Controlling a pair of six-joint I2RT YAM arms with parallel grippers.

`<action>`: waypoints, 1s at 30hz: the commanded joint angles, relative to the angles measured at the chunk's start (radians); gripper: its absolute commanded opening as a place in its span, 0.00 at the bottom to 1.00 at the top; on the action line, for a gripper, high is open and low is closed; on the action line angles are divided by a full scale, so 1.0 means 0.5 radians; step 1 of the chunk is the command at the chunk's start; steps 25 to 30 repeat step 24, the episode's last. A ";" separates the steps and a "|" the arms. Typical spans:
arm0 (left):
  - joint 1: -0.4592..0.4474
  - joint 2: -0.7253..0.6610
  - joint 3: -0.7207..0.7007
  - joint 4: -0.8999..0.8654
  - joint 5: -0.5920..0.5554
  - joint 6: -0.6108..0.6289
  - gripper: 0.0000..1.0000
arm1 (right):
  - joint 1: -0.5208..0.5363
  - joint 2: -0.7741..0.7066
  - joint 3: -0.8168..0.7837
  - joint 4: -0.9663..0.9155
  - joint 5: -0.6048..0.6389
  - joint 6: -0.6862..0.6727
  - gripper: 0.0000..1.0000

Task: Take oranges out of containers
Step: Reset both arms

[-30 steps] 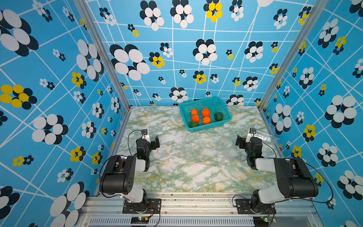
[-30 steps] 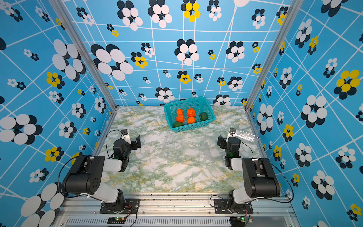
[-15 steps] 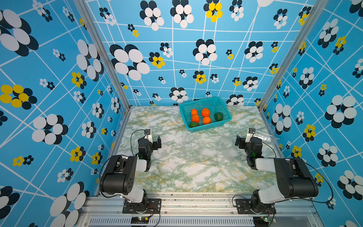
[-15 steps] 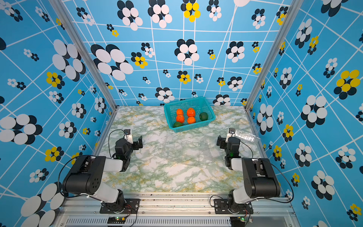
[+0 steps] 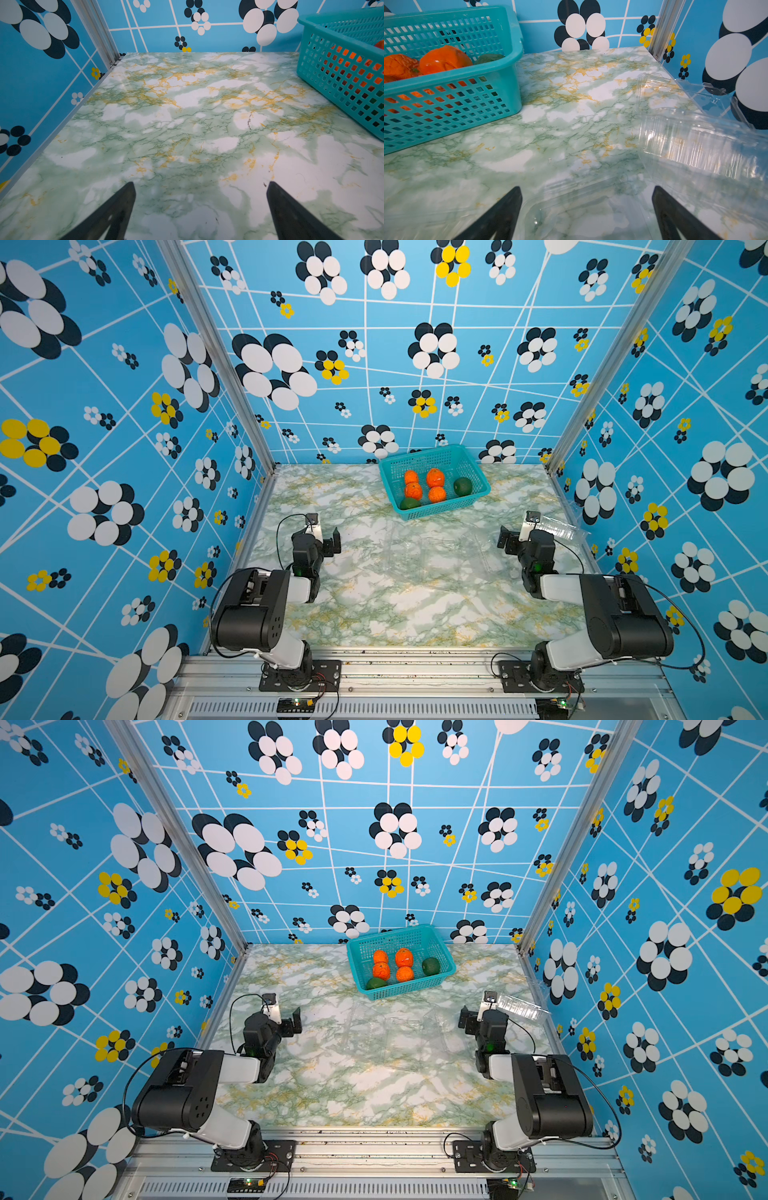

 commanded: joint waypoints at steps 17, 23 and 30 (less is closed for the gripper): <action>-0.007 0.003 0.046 -0.023 -0.028 0.036 1.00 | 0.012 0.017 0.032 -0.029 -0.016 -0.015 0.99; -0.003 0.001 0.047 -0.030 0.037 0.054 1.00 | 0.012 0.017 0.033 -0.033 -0.062 -0.032 0.99; -0.003 0.000 0.042 -0.021 0.032 0.051 1.00 | 0.012 0.017 0.034 -0.034 -0.063 -0.031 0.99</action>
